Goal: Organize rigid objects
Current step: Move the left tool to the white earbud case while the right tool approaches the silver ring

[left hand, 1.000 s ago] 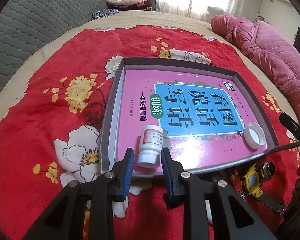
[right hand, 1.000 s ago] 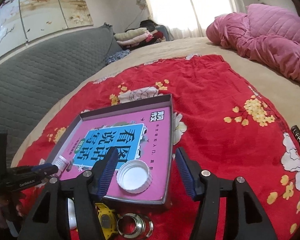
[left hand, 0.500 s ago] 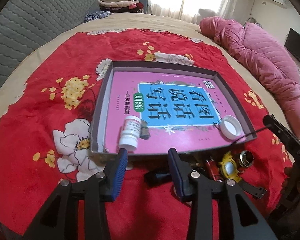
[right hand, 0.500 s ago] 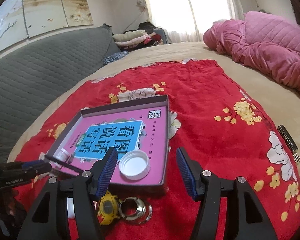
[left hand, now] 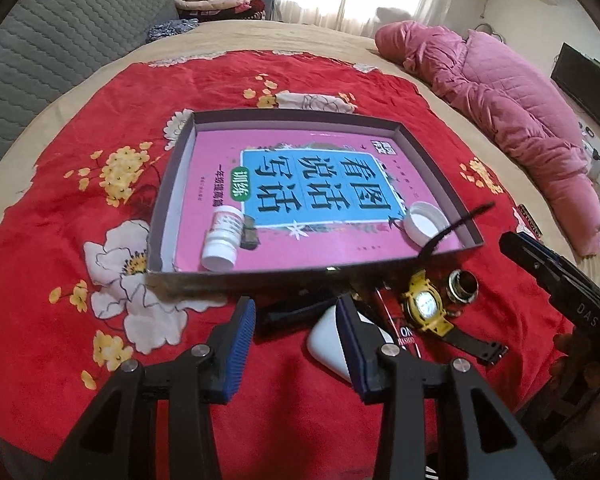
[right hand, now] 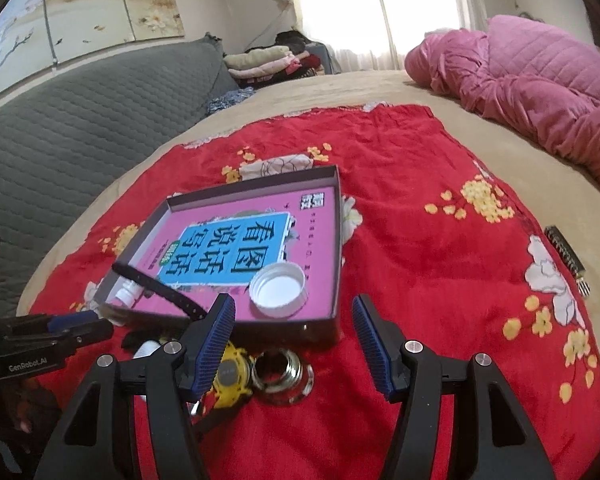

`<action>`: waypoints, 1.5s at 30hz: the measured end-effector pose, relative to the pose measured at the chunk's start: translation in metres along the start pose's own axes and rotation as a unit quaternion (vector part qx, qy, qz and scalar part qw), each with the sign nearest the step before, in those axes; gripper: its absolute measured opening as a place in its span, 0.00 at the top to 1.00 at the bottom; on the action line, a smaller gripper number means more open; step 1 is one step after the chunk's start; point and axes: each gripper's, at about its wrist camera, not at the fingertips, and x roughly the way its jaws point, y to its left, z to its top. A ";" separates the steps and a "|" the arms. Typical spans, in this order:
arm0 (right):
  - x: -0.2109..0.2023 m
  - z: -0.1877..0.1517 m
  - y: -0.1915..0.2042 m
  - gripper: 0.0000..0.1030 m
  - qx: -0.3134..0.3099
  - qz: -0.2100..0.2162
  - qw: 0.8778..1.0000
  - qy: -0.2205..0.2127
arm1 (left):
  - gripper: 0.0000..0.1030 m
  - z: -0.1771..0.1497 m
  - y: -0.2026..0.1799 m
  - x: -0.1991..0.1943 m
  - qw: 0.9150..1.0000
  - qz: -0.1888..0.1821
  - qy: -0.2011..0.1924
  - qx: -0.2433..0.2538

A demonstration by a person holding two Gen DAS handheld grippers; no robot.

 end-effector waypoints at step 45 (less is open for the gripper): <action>0.012 -0.025 0.009 0.39 -0.015 -0.017 0.996 0.085 | 0.60 -0.040 -0.030 0.028 0.995 -0.038 0.082 0.035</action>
